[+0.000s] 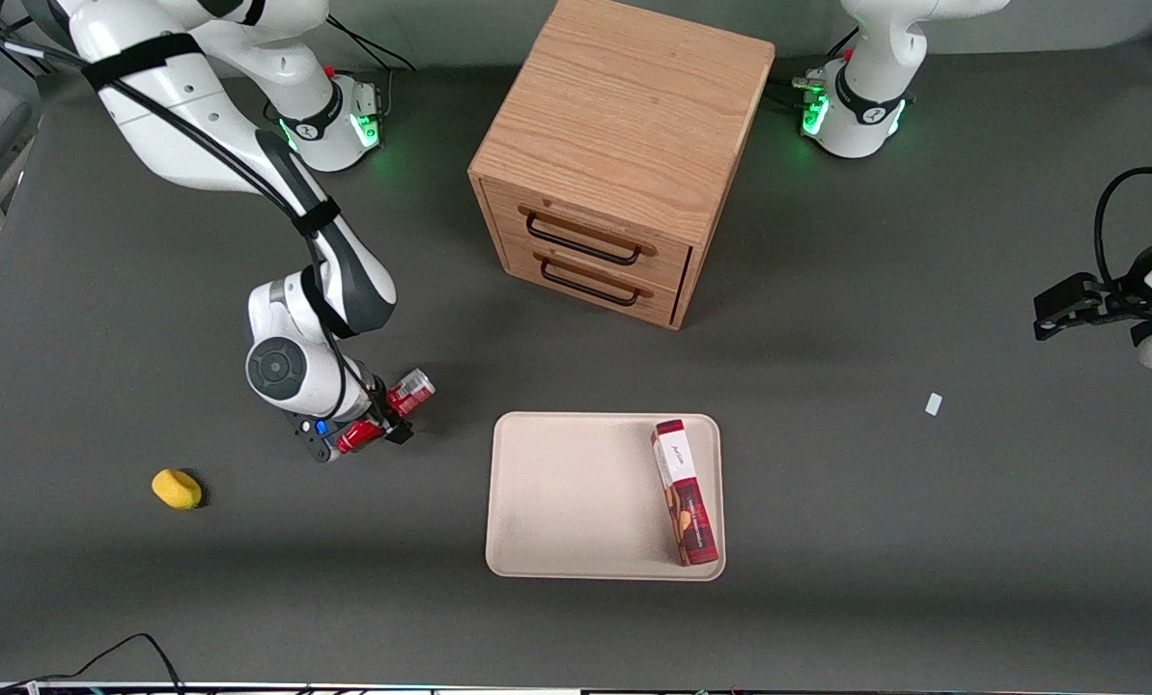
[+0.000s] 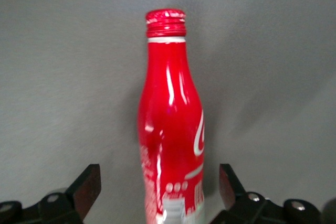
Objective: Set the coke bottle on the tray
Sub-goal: 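Close the right gripper around the bottle's body, then lift the bottle and swing it upright toward the white tray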
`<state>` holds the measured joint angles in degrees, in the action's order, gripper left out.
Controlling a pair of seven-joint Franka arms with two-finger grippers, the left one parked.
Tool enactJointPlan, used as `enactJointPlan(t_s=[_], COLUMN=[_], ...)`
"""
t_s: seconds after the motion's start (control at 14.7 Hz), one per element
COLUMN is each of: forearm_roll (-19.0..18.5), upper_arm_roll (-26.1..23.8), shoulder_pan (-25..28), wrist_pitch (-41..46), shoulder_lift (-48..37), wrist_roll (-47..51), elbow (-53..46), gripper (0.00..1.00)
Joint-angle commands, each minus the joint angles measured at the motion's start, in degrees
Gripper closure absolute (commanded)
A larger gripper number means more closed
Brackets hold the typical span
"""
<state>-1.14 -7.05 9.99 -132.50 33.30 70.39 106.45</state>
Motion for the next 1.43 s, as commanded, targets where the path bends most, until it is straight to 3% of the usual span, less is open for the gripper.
enactJointPlan(t_s=[0.0, 0.14, 0.41, 0.48, 0.61, 0.95, 1.36], forearm_roll=[-1.7, -1.7, -1.8, -1.8, -1.8, -2.2, -2.0], upper_arm_roll=[0.4, 0.5, 0.5, 0.5, 0.5, 0.5, 0.4], shoulder_pan=[0.0, -0.1, 0.1, 0.1, 0.0, -0.4, -0.4], wrist_pitch=[-0.8, -0.8, -1.4, -1.4, -1.4, -0.2, 15.0], shoulder_lift=[1.5, 1.7, 1.8, 1.7, 1.2, -3.0, -7.5], wrist_roll=[2.1, 2.1, 2.0, 1.8, 1.3, -2.1, -13.5], elbow=[-0.4, -0.4, -0.3, -0.3, -0.4, -0.8, -14.0], gripper=[0.00, 0.02, 0.70, 0.83, 0.99, 1.00, 1.00])
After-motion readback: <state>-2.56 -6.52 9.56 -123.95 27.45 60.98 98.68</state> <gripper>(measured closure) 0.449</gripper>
